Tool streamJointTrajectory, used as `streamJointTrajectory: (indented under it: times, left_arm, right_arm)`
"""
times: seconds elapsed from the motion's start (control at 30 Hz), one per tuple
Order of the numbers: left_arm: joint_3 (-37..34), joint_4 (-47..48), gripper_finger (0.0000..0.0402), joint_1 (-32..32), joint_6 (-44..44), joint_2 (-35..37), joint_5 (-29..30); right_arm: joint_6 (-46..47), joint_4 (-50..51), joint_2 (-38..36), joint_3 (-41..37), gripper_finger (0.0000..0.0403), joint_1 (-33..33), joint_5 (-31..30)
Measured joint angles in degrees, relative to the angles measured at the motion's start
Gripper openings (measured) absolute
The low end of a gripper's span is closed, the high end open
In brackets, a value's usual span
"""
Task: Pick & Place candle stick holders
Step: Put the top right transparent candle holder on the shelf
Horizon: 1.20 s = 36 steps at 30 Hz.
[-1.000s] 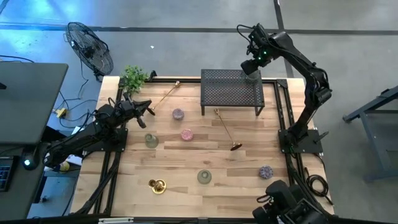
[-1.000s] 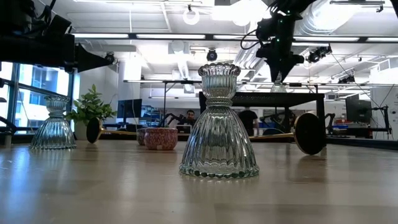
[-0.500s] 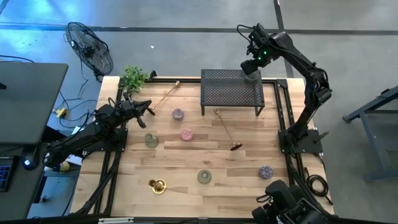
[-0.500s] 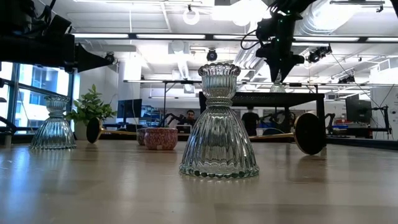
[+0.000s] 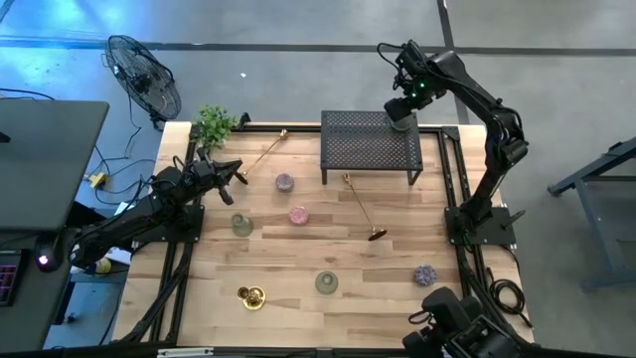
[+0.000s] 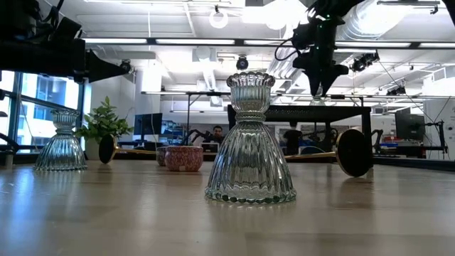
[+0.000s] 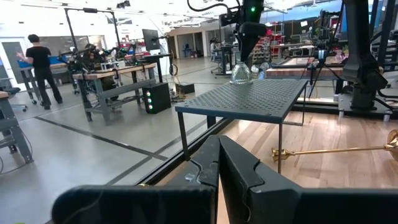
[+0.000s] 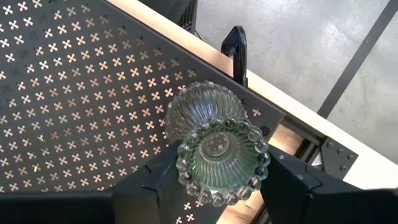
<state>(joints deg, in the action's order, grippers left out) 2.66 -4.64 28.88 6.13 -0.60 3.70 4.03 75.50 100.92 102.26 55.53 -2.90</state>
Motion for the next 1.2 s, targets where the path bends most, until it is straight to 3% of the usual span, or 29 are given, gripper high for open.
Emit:
streamJointTrajectory:
  times: [0.17, 0.4, 0.67, 0.93, 1.2]
  left_arm:
    - [0.0, 0.0, 0.0001, 0.0, 0.0, 0.0, 0.0]
    - [0.0, 0.0, 0.0001, 0.0, 0.0, 0.0, 0.0]
    - [0.0, 0.0, 0.0001, 0.0, 0.0, 0.0, 0.0]
    - [0.0, 0.0, 0.0001, 0.0, 0.0, 0.0, 0.0]
    - [0.0, 0.0, 0.0001, 0.0, 0.0, 0.0, 0.0]
  right_arm:
    - [0.0, -0.1, 0.0, 0.0, 0.0154, 0.0, -0.3]
    - [0.0, -0.1, 0.0, 0.0, 0.0186, 0.0, -0.1]
    - [0.0, -0.1, 0.0, 0.0, 0.0157, 0.0, -0.2]
    - [0.4, -0.1, 0.0, 0.0, 0.0183, 0.0, -0.5]
    - [0.4, -0.1, 0.0, 0.0, 0.0158, 0.0, -0.4]
